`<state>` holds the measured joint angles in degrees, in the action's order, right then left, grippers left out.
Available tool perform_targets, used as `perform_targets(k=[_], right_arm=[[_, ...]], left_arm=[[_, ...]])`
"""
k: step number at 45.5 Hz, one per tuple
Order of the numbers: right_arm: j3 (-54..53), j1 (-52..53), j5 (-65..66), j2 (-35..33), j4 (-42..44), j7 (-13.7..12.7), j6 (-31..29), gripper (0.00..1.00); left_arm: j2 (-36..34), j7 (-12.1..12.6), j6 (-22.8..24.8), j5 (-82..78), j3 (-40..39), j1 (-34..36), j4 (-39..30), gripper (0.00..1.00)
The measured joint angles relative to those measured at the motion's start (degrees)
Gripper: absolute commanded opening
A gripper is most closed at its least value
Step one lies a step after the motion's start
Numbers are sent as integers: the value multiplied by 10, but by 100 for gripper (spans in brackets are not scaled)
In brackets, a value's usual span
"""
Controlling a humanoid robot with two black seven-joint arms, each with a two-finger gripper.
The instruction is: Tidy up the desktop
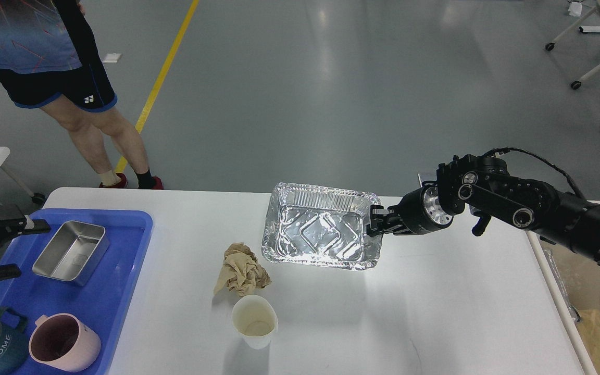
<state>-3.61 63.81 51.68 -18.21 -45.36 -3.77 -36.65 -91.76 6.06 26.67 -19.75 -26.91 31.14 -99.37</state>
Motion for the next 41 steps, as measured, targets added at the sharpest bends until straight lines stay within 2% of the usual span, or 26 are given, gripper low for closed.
perform_targets(k=[25,33,41], right_arm=[[0,0,0,-1,-1,0,0,0],[0,0,0,-1,-1,0,0,0],[0,-3,0,-3,-1,0,1,0]], left_arm=[[25,7,10,-3,0,9,1,94],[75,18,10,-30,2,9,1,94],[172,33,4,-106,6,8,5,94]])
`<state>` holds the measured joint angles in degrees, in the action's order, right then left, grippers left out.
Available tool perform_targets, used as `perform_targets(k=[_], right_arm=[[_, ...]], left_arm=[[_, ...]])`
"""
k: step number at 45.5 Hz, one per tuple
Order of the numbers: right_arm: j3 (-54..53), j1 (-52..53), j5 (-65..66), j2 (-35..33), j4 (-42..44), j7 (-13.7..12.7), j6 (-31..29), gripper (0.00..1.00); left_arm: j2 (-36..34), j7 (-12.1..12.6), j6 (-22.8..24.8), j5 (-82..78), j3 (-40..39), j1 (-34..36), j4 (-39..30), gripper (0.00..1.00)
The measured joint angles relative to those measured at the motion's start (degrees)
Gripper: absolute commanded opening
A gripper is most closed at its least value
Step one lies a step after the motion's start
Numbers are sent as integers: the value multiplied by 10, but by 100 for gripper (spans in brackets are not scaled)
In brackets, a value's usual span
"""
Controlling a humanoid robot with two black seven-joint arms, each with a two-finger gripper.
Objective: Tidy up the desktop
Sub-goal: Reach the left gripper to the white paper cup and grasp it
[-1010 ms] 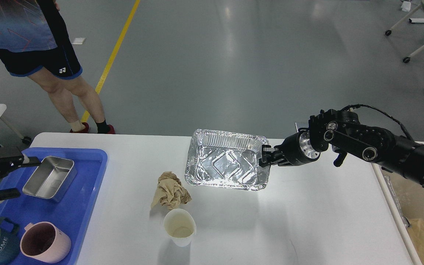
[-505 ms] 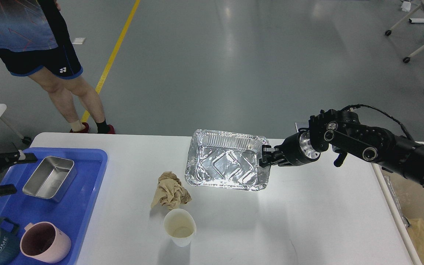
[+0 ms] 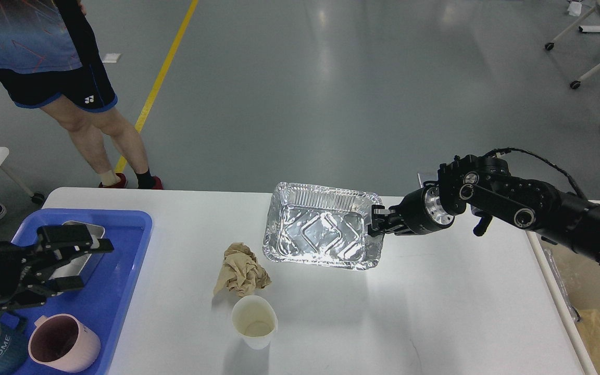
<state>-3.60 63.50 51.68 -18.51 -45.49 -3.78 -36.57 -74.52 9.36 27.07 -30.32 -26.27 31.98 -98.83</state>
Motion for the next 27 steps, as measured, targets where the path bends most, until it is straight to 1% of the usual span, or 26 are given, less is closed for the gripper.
perform_targets(k=[6,10,16,27], right_arm=[[0,-1,0,-2,-1,0,1,0],[0,-1,0,-2,-1,0,1,0],[0,-1,0,-2,-1,0,1,0],[0,-3,0,-2,-1,0,1,0]], left_arm=[[80,26,-12,-87,2,-1,7,94],[133,38,-20,-132,9,-1,19,94],[193,42,-24,-160,28,2,42,94],[256,43,-41,-170,66,16,73,93]])
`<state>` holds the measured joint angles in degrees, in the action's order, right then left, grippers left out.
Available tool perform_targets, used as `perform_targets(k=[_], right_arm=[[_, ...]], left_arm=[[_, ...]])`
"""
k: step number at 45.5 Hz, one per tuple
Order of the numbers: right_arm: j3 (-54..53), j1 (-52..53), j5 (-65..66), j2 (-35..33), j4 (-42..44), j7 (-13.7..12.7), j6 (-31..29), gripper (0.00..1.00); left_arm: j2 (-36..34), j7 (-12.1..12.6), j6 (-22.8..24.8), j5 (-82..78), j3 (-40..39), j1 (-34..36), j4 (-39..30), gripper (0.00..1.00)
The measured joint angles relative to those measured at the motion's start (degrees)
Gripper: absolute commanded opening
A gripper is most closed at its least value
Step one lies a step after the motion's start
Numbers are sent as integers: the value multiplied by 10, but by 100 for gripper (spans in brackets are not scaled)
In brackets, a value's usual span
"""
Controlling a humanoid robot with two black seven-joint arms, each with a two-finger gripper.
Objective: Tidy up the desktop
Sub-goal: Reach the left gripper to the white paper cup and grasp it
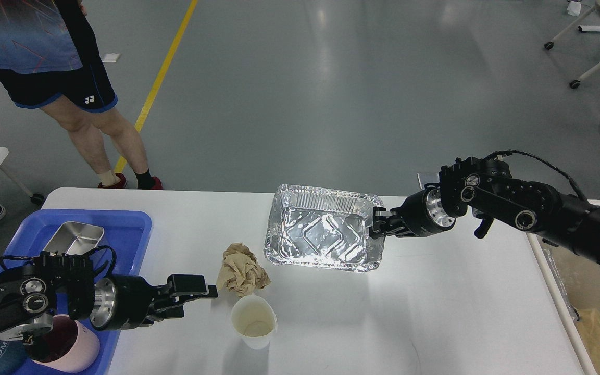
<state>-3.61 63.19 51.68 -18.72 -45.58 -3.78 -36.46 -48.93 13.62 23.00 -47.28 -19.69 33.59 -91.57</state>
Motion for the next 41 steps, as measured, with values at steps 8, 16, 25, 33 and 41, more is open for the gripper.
perform_targets(k=[8,16,25,33,41], right_arm=[[0,-1,0,0,1,0,1,0],[0,-4,0,0,1,0,1,0],[0,-5,0,0,1,0,2,0],[0,-5,0,0,1,0,2,0],[0,-5,0,1,1,0,2,0]], left_arm=[[35,0,-9,-16,14,2,26,91],[70,0,-15,-26,18,2,54,90],[105,-1,-22,-30,20,0,76,87],[119,-1,-23,-42,31,-2,82,76],[126,1,-23,-55,45,-3,85,57]])
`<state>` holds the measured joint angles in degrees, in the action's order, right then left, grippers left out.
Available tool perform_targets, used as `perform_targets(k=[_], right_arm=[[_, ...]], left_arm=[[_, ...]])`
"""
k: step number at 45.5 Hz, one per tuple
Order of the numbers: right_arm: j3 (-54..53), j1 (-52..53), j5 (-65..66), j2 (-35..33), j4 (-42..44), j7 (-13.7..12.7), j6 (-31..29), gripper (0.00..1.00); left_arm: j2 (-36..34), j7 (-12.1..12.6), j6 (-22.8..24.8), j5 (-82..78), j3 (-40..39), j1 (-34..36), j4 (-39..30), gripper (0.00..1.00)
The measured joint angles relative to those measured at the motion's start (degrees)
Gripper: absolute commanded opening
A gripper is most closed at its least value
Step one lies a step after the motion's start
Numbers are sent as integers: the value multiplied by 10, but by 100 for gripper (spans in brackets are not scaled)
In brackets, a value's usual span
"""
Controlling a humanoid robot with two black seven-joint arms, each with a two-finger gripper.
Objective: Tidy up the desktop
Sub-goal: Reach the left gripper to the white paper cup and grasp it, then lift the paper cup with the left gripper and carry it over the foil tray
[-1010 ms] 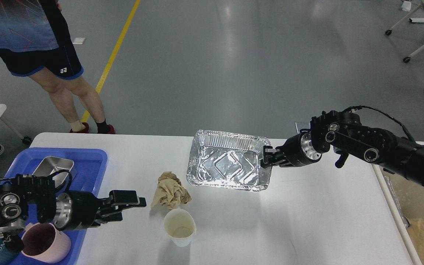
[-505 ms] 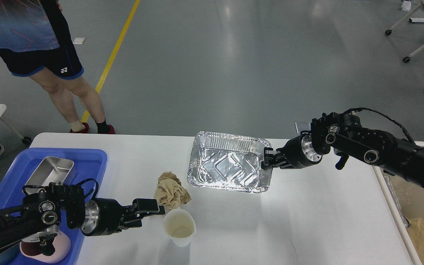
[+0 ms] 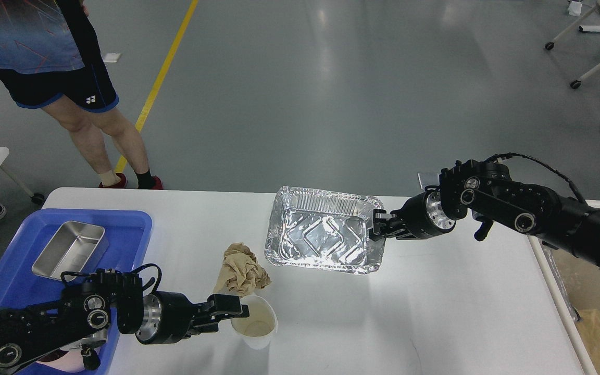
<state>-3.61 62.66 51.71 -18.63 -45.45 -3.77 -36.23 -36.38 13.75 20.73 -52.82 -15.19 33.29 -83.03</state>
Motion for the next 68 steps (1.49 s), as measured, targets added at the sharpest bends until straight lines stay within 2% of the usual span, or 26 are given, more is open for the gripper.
perform_targets(k=[3,6,12,13,16,20,43,48,55,60,68], right_arm=[[0,0,0,0,0,0,0,0],[0,0,0,-1,0,0,0,0],[0,0,0,-1,0,0,0,0],[0,0,0,-1,0,0,0,0],[0,0,0,-1,0,0,0,0],[0,0,0,-1,0,0,0,0],[0,-3,1,-6,0,0,1,0],[0,-4,1,-10,-1,1,1,0],[0,-4,1,-10,-1,1,1,0],[0,-4,1,-8,-1,1,2,0],[0,-4,1,-9,-1,1,2,0]], left_arm=[[3,7,0,-5,1,-1,6,40],[9,18,0,-6,1,-1,11,28],[20,64,0,-7,1,-5,16,3],[23,75,1,-7,1,-5,16,1],[27,99,3,-5,0,-7,16,1],[28,115,3,-4,-3,-10,16,0],[11,119,2,-15,-16,-5,9,0],[-40,117,10,-10,-30,4,-28,0],[-143,113,36,-4,-47,23,-116,0],[-218,107,63,22,-91,25,-163,0],[-307,99,126,95,-175,24,-178,0]])
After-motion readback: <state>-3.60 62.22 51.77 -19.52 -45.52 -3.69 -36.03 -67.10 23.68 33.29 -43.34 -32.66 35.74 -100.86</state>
